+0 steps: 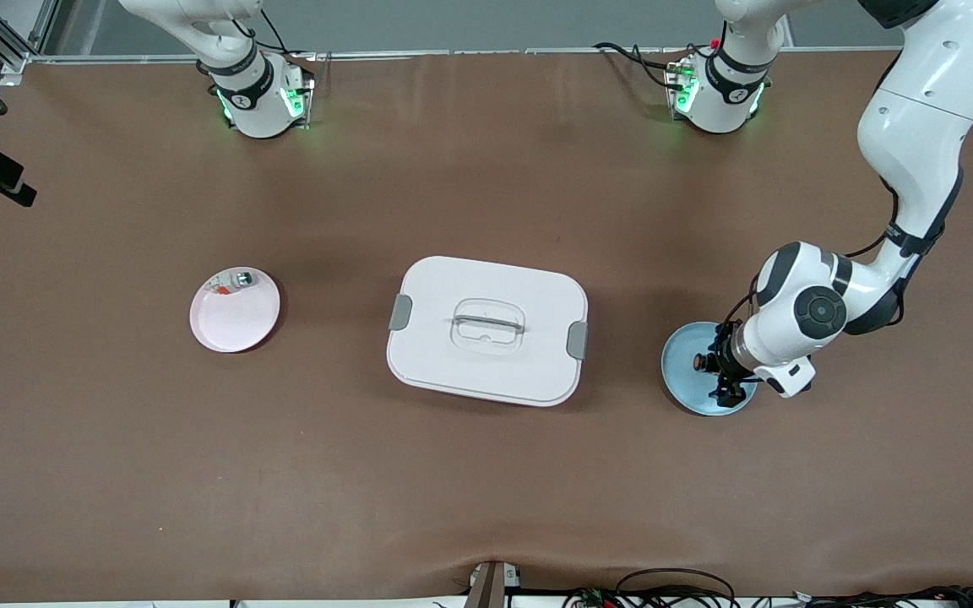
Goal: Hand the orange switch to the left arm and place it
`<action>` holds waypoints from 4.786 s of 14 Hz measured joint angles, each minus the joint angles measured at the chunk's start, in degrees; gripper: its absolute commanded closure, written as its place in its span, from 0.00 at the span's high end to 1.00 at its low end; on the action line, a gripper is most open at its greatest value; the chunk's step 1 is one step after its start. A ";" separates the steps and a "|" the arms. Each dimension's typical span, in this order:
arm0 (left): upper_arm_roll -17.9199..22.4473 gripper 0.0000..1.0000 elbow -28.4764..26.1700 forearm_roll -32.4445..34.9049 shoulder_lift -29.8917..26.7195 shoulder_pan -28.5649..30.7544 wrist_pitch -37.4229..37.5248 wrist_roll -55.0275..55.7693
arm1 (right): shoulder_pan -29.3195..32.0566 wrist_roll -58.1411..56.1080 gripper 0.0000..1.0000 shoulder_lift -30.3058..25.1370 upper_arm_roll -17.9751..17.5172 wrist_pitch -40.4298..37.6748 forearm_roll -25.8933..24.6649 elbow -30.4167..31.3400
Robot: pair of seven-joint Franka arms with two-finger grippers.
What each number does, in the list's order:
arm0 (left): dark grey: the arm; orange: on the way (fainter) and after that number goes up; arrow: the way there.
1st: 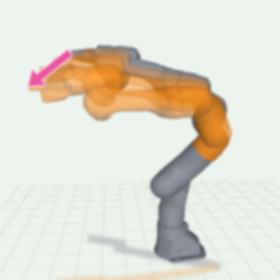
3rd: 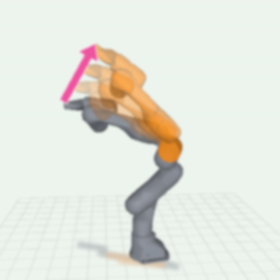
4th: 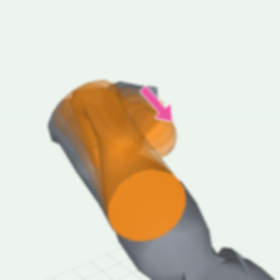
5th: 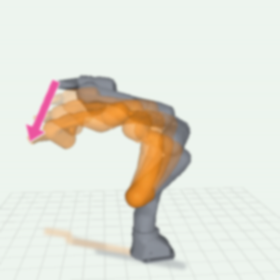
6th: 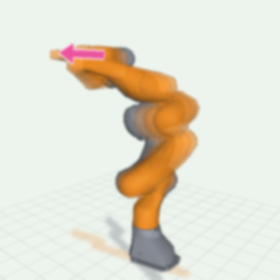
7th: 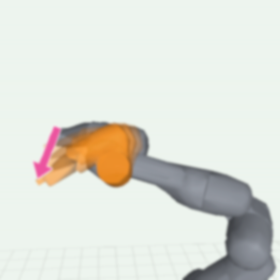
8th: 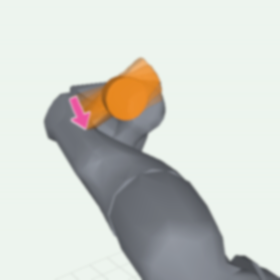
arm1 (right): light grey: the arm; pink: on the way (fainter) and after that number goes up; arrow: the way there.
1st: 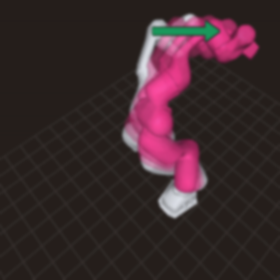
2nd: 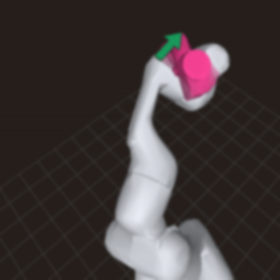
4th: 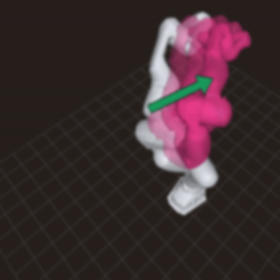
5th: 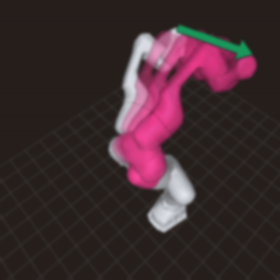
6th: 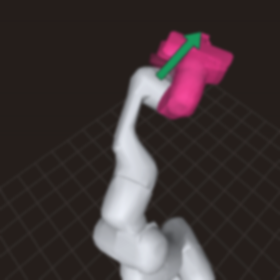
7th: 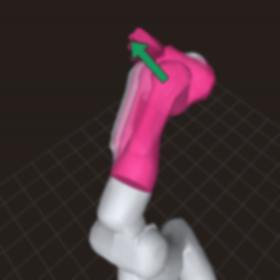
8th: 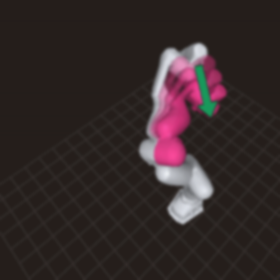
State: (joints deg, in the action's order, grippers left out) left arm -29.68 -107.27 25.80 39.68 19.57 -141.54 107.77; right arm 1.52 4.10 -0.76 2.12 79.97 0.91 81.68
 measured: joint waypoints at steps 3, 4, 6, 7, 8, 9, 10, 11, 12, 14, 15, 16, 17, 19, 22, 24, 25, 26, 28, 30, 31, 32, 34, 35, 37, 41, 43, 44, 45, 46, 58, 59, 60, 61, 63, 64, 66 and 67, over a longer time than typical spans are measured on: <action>0.00 1.00 0.06 0.00 0.23 -0.02 -0.02 0.00 | 0.00 0.00 1.00 0.39 0.00 -0.95 0.08 -1.17; 0.00 1.00 0.05 0.00 0.27 -0.04 -0.26 0.00 | 0.00 0.00 1.00 0.47 0.00 -0.97 0.18 -1.26; 0.07 1.00 -0.18 0.00 0.32 -0.08 -1.73 0.00 | 0.00 0.02 1.00 0.57 0.00 -0.98 0.27 -1.32; 0.31 1.00 -0.33 0.00 0.32 -0.19 -2.80 0.00 | 0.00 0.04 1.00 0.62 0.00 -1.00 0.29 -1.35; 0.86 1.00 -0.42 0.00 0.30 -0.47 -3.93 -0.01 | 0.00 0.05 1.00 0.65 0.00 -1.07 0.31 -1.37; 1.58 1.00 -0.52 -0.17 0.23 -0.89 -5.10 -0.27 | 0.00 0.06 1.00 0.69 0.00 -1.19 0.31 -1.37; 2.39 1.00 -0.66 -0.81 -0.01 -1.45 -5.85 -1.29 | 0.00 0.07 1.00 0.73 0.00 -1.36 0.32 -1.37; 3.22 1.00 -0.88 -2.04 -0.51 -2.10 -6.22 -3.19 | 0.00 0.08 1.00 0.76 0.00 -1.55 0.32 -1.37; 3.98 1.00 -1.22 -3.47 -1.25 -2.84 -6.38 -5.54 | 0.00 0.12 1.00 0.79 0.00 -1.66 0.33 -1.38; 4.82 1.00 -2.48 -5.17 -3.27 -3.91 -6.40 -9.93 | 0.00 0.24 1.00 0.83 0.04 -1.73 0.33 -1.38; 4.92 1.00 -3.36 -5.56 -4.34 -4.17 -6.40 -11.55 | 0.00 0.26 1.00 0.85 0.07 -1.81 0.39 -1.38; 5.03 1.00 -4.23 -5.67 -5.33 -4.32 -6.40 -12.60 | 0.00 0.26 1.00 0.86 0.10 -2.13 0.55 -1.38; 5.11 1.00 -5.07 -5.68 -6.20 -4.35 -6.40 -13.56 | 0.00 0.26 1.00 0.87 0.10 -2.58 0.73 -1.38; 5.23 1.00 -6.77 -5.91 -7.79 -4.34 -6.40 -17.06 | 0.01 0.27 1.00 0.87 0.12 -2.88 0.86 -1.38; 5.70 1.00 -9.77 -9.33 -10.46 -4.38 -6.40 -31.12 | 0.01 0.27 1.00 0.87 0.17 -2.98 1.15 -1.39; 6.27 1.00 -11.66 -10.78 -12.35 -4.41 -6.40 -44.21 | 0.01 0.27 1.00 0.87 0.14 -2.97 1.31 -1.40; 6.42 1.00 -12.42 -11.57 -13.17 -4.42 -6.40 -51.06 | 0.01 0.27 1.00 0.87 0.13 -2.97 1.34 -1.41; 6.52 1.00 -13.12 -12.55 -13.96 -4.44 -6.40 -57.81 | 0.01 0.27 1.00 0.87 0.13 -2.97 1.35 -1.42; 6.60 1.00 -14.45 -13.97 -15.26 -4.46 -6.40 -69.13 | 0.01 0.26 1.00 0.87 0.12 -2.96 1.37 -1.44; 6.72 1.00 -15.51 -14.38 -16.33 -4.48 -6.42 -79.47 | -0.01 0.26 1.00 0.88 0.08 -2.90 1.44 -1.47; 6.96 1.00 -15.76 -14.45 -16.77 -4.48 -6.46 -84.32 | -0.05 0.26 1.00 0.88 0.03 -2.76 1.47 -1.48; 7.24 1.00 -15.88 -14.49 -17.17 -4.48 -6.53 -88.33 | -0.13 0.26 1.00 0.88 -0.01 -2.50 1.48 -1.49; 7.63 1.00 -15.91 -14.50 -17.75 -4.48 -6.63 -92.68 | -0.26 0.26 1.00 0.88 -0.03 -2.29 1.49 -1.50; 7.72 1.00 -15.92 -14.66 -18.00 -4.48 -6.72 -93.43 | -0.27 0.26 1.00 0.88 -0.03 -2.28 1.49 -1.50; 7.77 1.00 -16.01 -15.99 -18.52 -4.49 -7.16 -95.62 | -0.27 0.26 1.00 0.90 -0.03 -2.23 1.50 -1.50; 8.90 1.00 -16.28 -16.90 -19.24 -4.53 -8.02 -98.53 | -0.27 0.26 1.00 0.91 -0.03 -2.18 1.50 -1.50; 9.12 1.00 -16.30 -17.49 -20.24 -4.53 -8.25 -98.73 | -0.27 0.26 1.00 0.91 0.00 -2.16 1.50 -1.50; 9.24 1.00 -16.33 -18.42 -21.12 -4.53 -8.27 -99.23 | -0.27 0.26 1.00 0.91 0.03 -2.15 1.50 -1.50; 9.39 1.00 -16.40 -19.65 -22.16 -4.52 -8.26 -100.42 | -0.26 0.26 1.00 0.92 0.08 -2.15 1.50 -1.50; 9.54 1.00 -16.50 -21.35 -23.31 -4.53 -8.20 -102.20 | -0.25 0.26 1.00 0.92 0.14 -2.15 1.50 -1.50; 10.04 1.00 -8.63 -26.55 -33.28 -4.50 13.98 -105.08 | -0.25 0.26 1.00 0.99 0.20 -0.87 1.50 -1.51; 10.15 1.00 -6.49 -26.55 -33.76 -4.48 17.27 -105.09 | -0.25 0.26 1.00 1.00 0.19 -0.87 1.50 -1.51; 10.26 1.00 -4.21 -26.56 -34.16 -4.42 20.38 -105.09 | -0.25 0.26 1.00 1.02 0.20 -0.87 1.50 -1.51; 10.35 1.00 -2.26 -26.56 -34.52 -4.22 22.73 -105.09 | -0.25 0.26 1.00 1.04 0.20 -0.87 1.50 -1.51; 10.42 1.00 -0.29 -26.56 -35.37 -3.32 24.75 -105.09 | -0.25 0.26 1.00 1.09 0.21 -0.87 1.50 -1.51; 10.42 1.00 -0.01 -26.56 -35.76 -3.00 25.06 -105.09 | -0.25 0.26 1.00 1.10 0.22 -0.87 1.50 -1.51; 10.41 1.00 0.12 -26.56 -36.62 -2.86 25.97 -105.09 | -0.25 0.26 1.00 1.11 0.31 -0.81 1.50 -1.51; 10.41 1.00 0.18 -26.56 -37.17 -2.90 26.53 -105.09 | -0.25 0.26 1.00 1.11 0.34 -0.74 1.50 -1.51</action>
State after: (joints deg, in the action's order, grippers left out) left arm -19.27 -107.09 -0.76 2.51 16.67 -115.01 2.68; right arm 1.27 4.36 0.35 2.47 79.23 2.40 80.17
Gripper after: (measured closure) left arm 0.000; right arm 0.000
